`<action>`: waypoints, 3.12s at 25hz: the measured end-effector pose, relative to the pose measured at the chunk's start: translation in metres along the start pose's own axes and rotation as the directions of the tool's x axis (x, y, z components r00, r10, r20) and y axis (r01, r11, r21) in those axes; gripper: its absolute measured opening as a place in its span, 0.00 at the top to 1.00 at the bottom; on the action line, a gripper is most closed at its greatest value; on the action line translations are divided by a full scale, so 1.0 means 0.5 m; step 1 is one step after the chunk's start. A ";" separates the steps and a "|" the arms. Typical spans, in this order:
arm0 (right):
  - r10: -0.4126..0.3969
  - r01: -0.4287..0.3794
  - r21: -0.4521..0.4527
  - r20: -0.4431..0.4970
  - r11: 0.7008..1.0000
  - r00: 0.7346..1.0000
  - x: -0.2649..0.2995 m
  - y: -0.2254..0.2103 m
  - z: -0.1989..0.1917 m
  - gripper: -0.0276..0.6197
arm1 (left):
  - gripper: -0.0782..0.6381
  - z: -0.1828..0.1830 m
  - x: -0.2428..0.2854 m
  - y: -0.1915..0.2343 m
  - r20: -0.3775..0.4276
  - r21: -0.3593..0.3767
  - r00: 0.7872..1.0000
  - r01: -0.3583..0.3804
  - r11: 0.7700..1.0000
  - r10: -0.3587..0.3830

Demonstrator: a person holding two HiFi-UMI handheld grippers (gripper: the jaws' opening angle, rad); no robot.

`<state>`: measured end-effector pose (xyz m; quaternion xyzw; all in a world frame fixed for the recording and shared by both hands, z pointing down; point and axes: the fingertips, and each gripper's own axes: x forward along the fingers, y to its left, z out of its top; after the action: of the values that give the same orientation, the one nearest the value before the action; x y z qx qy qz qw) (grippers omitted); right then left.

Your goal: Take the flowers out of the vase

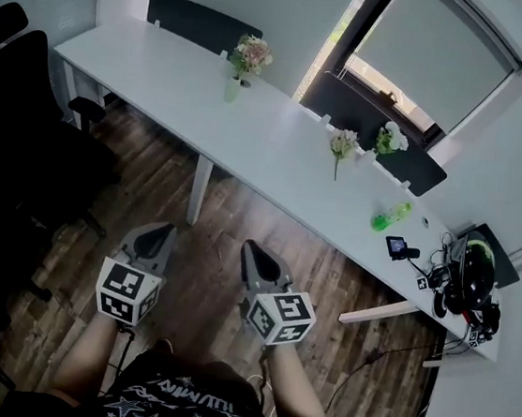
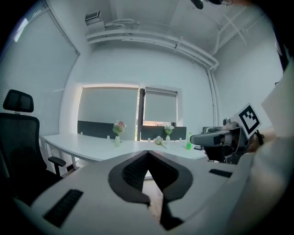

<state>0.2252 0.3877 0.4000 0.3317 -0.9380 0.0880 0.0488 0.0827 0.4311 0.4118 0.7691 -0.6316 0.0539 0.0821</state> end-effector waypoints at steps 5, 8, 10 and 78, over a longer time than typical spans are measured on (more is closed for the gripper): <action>-0.041 0.041 0.025 -0.010 0.999 0.999 0.021 0.005 -0.012 0.95 | 0.88 -0.001 -0.005 0.047 0.003 0.003 1.000 0.009 1.000 -0.009; -0.043 0.043 0.013 -0.019 0.999 0.999 0.035 0.003 -0.010 0.95 | 0.88 -0.002 0.002 0.069 0.006 -0.012 1.000 0.002 1.000 -0.002; -0.041 0.042 0.012 -0.015 0.999 0.999 0.047 -0.005 -0.004 0.95 | 0.88 -0.001 0.013 0.077 0.004 -0.015 1.000 0.000 1.000 0.000; 0.068 -0.065 0.143 -0.014 0.988 0.998 0.850 -0.540 0.122 0.95 | 0.88 0.155 0.839 0.471 0.035 -0.023 0.999 -0.004 1.000 0.005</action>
<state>0.0639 -0.0918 0.4400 0.3019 -0.9394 0.1597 0.0310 -0.0673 -0.0322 0.4278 0.7675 -0.6352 0.0336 0.0797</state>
